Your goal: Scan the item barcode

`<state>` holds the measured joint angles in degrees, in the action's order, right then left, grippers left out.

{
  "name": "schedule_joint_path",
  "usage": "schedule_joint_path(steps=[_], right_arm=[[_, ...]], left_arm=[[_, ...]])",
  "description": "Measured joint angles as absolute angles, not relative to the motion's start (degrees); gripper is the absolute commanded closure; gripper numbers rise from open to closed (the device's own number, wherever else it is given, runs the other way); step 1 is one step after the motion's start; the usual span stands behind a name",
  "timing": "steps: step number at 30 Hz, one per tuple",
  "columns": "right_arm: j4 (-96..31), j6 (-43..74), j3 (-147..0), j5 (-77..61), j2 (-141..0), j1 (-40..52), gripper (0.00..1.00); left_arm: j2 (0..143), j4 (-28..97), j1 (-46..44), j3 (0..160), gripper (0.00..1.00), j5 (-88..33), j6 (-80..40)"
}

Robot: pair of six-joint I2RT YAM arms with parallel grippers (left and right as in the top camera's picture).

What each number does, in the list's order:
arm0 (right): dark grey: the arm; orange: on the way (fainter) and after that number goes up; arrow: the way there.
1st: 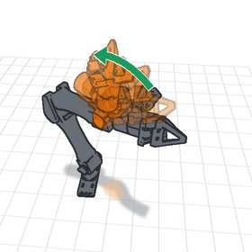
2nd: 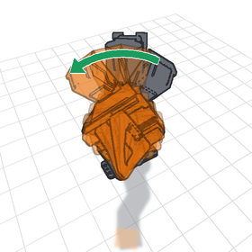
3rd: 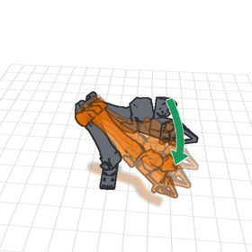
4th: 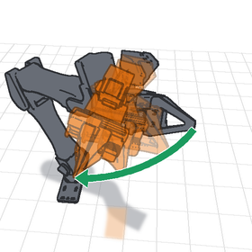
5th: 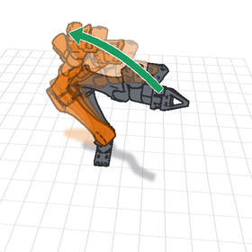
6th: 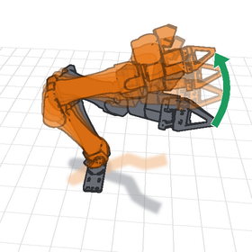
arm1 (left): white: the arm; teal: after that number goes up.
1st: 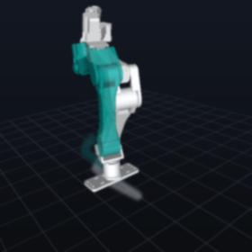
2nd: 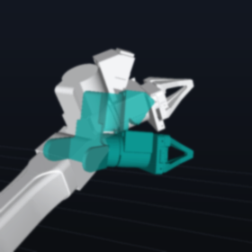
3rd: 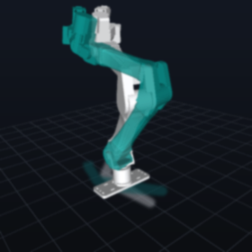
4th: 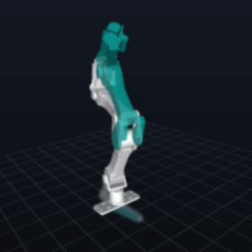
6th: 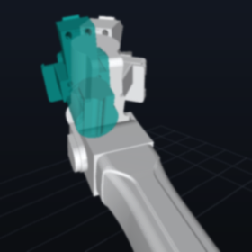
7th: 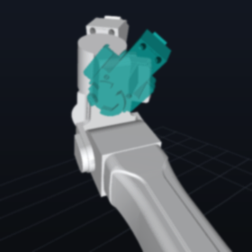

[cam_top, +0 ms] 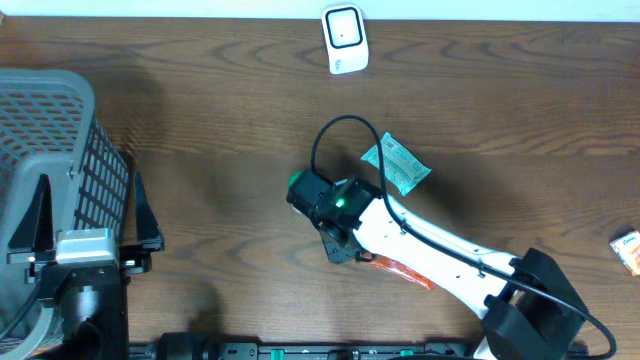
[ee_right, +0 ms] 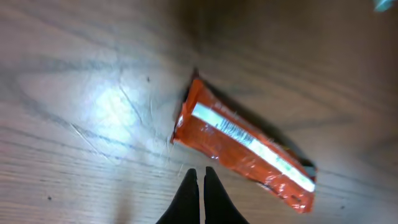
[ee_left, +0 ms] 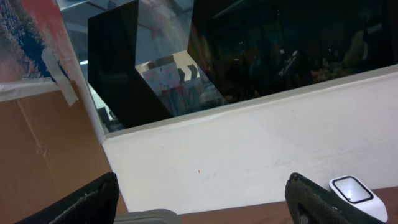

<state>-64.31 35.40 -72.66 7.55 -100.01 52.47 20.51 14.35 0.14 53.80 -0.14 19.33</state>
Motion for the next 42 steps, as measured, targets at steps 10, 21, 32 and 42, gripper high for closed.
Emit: schedule_joint_path(steps=[10, 21, 32, 42], right_arm=[[-54.8, 38.6, -60.2, 4.8, -100.0, 52.5, 0.98], [-54.4, 39.0, -60.6, -2.3, -99.4, 52.5, 0.99], [-59.3, 39.0, -66.7, -0.1, -91.0, 47.3, 0.99], [-56.1, 39.0, -62.9, 0.9, -97.1, 46.3, 0.99]], left_arm=[[20.5, 14.3, 0.1, 53.8, 0.14, -0.1, 19.3], [20.5, 14.3, 0.1, 53.8, 0.14, -0.1, 19.3], [20.5, 14.3, 0.1, 53.8, 0.14, -0.1, 19.3], [20.5, 14.3, 0.1, 53.8, 0.14, -0.1, 19.3]])
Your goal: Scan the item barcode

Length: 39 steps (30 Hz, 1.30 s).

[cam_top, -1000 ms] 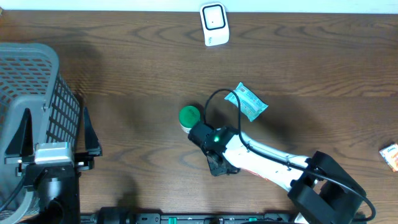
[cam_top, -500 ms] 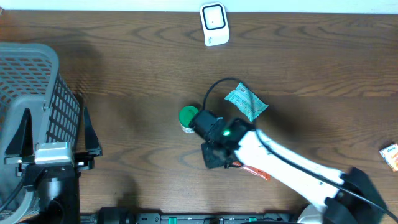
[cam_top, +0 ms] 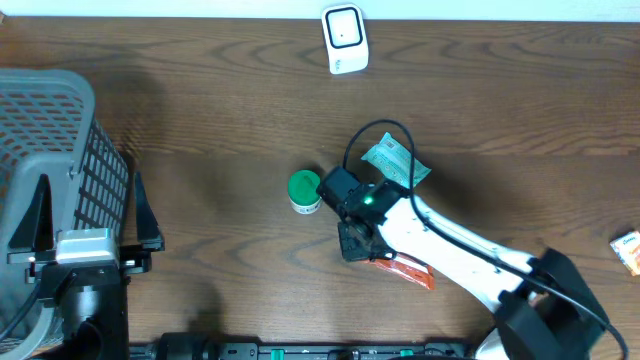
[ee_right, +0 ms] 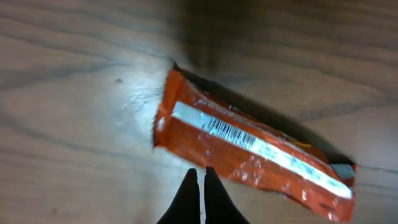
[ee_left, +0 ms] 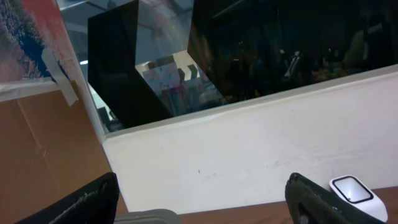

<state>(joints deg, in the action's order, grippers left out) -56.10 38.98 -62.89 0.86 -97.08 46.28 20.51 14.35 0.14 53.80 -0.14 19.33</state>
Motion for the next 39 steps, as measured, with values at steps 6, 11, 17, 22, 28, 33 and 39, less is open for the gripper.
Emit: schedule_joint_path(steps=[6, 11, 17, 22, 28, 33, 39], right_arm=[[-53.7, 39.0, -59.5, -0.2, -101.3, 46.3, 0.99], [-52.6, 39.0, -59.1, -2.9, -102.0, 46.3, 0.99], [-48.7, 39.0, -58.6, -3.9, -103.1, 46.3, 0.99], [-47.6, 38.1, -58.5, -4.3, -103.3, 46.8, 0.99], [-52.8, 36.8, -61.1, -5.6, -102.4, 47.3, 0.99], [-54.4, 36.6, -65.6, -4.7, -95.8, 46.7, 0.99], [-54.9, 36.6, -66.6, 0.1, -93.1, 44.4, 0.99]], left_arm=[[20.5, 14.3, 0.1, 53.8, 0.14, -0.1, 19.3], [20.5, 14.4, 0.1, 53.8, 0.14, -0.1, 19.3], [20.5, 14.3, 0.1, 53.8, 0.14, -0.1, 19.3], [20.5, 14.3, 0.1, 53.8, 0.14, -0.1, 19.3], [20.5, 14.4, 0.1, 53.8, 0.14, -0.1, 19.3], [20.5, 14.3, 0.1, 53.8, 0.14, -0.1, 19.3], [20.5, 14.3, 0.1, 53.8, 0.14, -0.2, 19.3]])
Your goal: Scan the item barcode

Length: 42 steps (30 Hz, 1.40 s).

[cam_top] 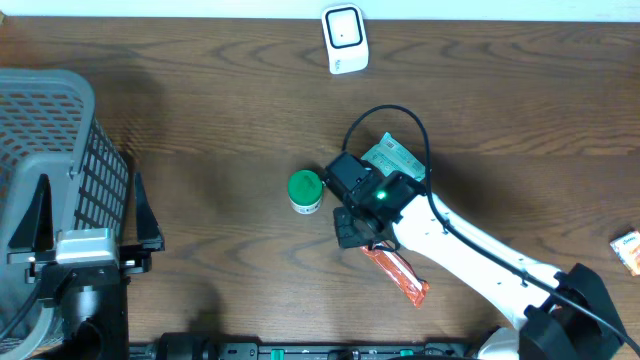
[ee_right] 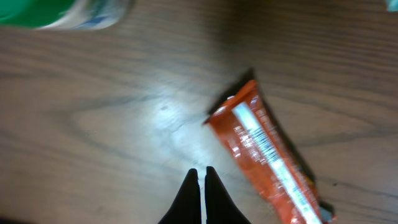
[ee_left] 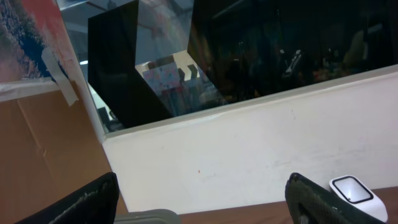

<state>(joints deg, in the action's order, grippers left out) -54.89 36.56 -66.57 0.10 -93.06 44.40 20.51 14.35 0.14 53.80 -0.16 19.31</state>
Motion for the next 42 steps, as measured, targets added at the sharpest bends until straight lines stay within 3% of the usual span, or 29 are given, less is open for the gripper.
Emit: schedule_joint_path(steps=[22, 33, 42], right_arm=[[-53.1, 38.4, -62.3, 3.7, -103.6, 43.6, 0.99], [-63.8, 34.9, -70.7, -5.8, -103.2, 44.0, 0.99], [-65.1, 42.3, -63.0, -8.5, -102.7, 46.4, 0.99]], left_arm=[[20.5, 14.3, 0.1, 53.8, 0.14, -0.1, 19.3], [20.5, 14.3, 0.1, 53.8, 0.14, -0.2, 19.3], [20.5, 14.4, 0.1, 53.8, 0.14, -0.1, 19.3]])
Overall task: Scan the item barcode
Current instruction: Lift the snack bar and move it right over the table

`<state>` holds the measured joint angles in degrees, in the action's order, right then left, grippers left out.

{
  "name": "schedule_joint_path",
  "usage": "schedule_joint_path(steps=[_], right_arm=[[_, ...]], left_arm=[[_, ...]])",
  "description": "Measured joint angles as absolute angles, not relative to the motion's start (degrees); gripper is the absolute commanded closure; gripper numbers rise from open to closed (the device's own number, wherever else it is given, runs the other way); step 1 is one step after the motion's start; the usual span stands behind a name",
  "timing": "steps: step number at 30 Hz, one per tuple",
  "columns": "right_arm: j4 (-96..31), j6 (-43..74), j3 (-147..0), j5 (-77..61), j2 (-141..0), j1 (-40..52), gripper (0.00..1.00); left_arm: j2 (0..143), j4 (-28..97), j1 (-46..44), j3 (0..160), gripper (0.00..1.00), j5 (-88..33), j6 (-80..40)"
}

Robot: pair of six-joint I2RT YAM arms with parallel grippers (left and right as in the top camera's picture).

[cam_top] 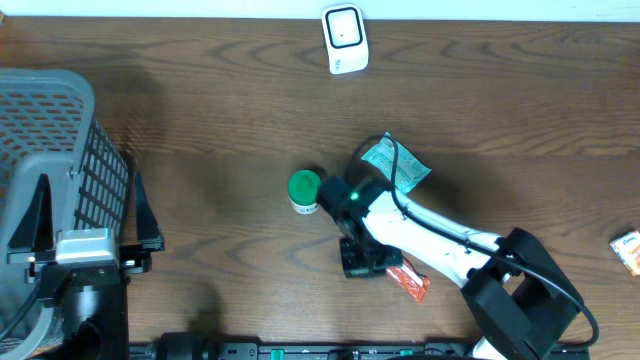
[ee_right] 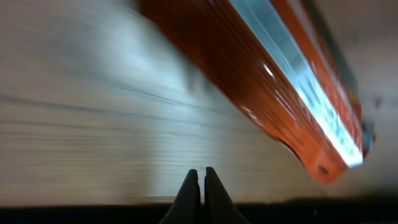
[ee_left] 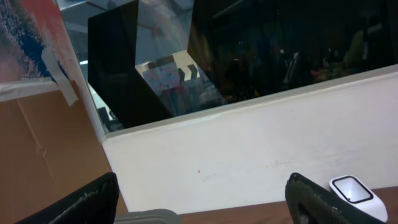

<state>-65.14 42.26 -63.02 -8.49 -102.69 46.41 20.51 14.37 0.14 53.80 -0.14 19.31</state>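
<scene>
An orange snack packet (ee_right: 280, 81) with a white printed strip lies flat on the wooden table, blurred and close in the right wrist view. It sits ahead and to the right of my right gripper (ee_right: 201, 176), which is shut with nothing between its fingers. From overhead, only the packet's right end (cam_top: 412, 284) shows beside the right gripper head (cam_top: 360, 256). The white scanner (cam_top: 345, 39) stands at the table's far edge and also shows as the scanner (ee_left: 352, 190) in the left wrist view. My left gripper (ee_left: 202, 190) is open and empty, parked at the front left.
A green-capped tub (cam_top: 304, 190) stands just left of the right arm, and a teal packet (cam_top: 396, 164) lies behind it. A grey basket (cam_top: 50, 140) fills the left side. A small item (cam_top: 627, 250) lies at the right edge.
My right gripper has moved toward the table's front edge and sits lower and closer beside the orange packet, which now fills the upper right of its view. The left arm has not moved.
My right gripper was shut near the packet's left end, covering the green tub from overhead. Then it sat further right with the tub uncovered. Then the packet lay turned to a steeper diagonal. Now the gripper is low at the packet's front-left side, still shut.
</scene>
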Motion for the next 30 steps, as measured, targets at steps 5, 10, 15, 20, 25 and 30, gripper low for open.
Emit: schedule_joint_path(steps=[5, 10, 15, 20, 25, 30], right_arm=[[-60.4, 48.6, -55.4, -8.7, -102.7, 46.4, 0.98], [-53.7, 51.1, -50.5, -10.8, -99.6, 45.2, 0.99], [-52.0, 51.9, -49.3, -13.3, -98.7, 39.8, 0.99], [-48.1, 49.8, -51.2, -11.9, -98.7, 33.0, 0.99], [-44.0, 44.4, -55.0, -6.1, -100.4, 27.5, 0.99], [-47.0, 38.9, -59.0, -3.6, -101.7, 26.4, 0.97]], left_arm=[[20.5, 14.3, 0.1, 53.8, 0.14, -0.2, 19.3], [20.5, 14.4, 0.1, 53.8, 0.14, -0.2, 19.3], [20.5, 14.4, 0.1, 53.8, 0.14, -0.2, 19.3], [20.5, 14.3, 0.1, 53.8, 0.14, -0.2, 19.3], [20.5, 14.3, 0.1, 53.8, 0.14, -0.2, 19.3], [20.5, 14.0, 0.1, 52.3, 0.14, -0.2, 19.3]])
